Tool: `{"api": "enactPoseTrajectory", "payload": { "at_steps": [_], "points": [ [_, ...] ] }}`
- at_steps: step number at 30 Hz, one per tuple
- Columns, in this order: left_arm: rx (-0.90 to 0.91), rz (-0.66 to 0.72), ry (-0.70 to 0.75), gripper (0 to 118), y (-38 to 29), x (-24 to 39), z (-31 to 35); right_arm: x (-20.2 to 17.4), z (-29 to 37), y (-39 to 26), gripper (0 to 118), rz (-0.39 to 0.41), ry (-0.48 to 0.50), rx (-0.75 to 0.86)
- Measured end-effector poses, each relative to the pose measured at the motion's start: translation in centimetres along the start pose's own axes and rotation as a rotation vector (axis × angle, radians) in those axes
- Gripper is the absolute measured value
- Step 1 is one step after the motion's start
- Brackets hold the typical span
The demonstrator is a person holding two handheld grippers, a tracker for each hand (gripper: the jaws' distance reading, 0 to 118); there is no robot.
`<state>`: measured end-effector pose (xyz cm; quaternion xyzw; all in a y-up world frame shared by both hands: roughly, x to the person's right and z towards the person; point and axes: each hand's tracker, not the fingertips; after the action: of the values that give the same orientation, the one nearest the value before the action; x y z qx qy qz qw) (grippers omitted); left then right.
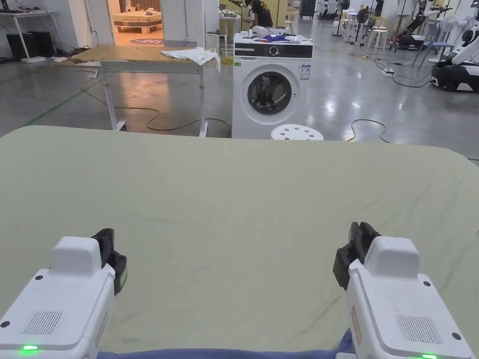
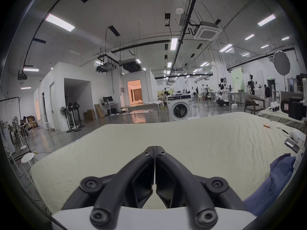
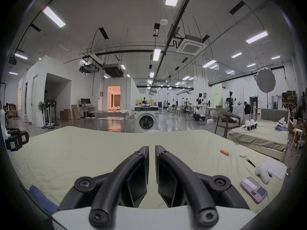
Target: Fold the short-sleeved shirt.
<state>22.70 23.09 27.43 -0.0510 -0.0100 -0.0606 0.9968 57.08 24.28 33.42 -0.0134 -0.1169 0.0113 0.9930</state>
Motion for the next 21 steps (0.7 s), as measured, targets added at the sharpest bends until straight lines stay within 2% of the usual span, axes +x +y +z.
{"api": "enactPoseTrajectory", "payload": {
  "at_steps": [1, 6, 8, 14, 19, 21],
  "points": [
    [0.004, -0.001, 0.009, 0, 0.2, -0.1, 0.1, -0.3, 0.0, 0.1, 3, 0.004, 0.009, 0.013],
    [-0.033, 0.006, 0.004, 0, 0.0, -2.1, 0.7, -1.4, -0.2, 0.4, 1, 0.034, 0.033, 0.027],
    [-0.123, 0.005, 0.004, 0, -0.9, -3.8, 0.7, -1.7, -0.4, 0.4, 1, 0.043, 0.042, 0.022],
    [-0.456, 0.119, -0.096, 0, -5.0, -11.0, 0.3, -2.1, -1.0, -0.6, 1, 0.059, 0.069, -0.023],
    [-0.679, 0.398, -0.243, 11, -9.1, -16.6, -0.5, -2.0, -1.1, -1.7, 1, 0.066, 0.079, -0.058],
    [-0.725, 0.484, -0.293, 21, -10.2, -17.7, -0.3, -1.8, -1.3, -2.1, 1, 0.065, 0.082, -0.075]
  ]
}}
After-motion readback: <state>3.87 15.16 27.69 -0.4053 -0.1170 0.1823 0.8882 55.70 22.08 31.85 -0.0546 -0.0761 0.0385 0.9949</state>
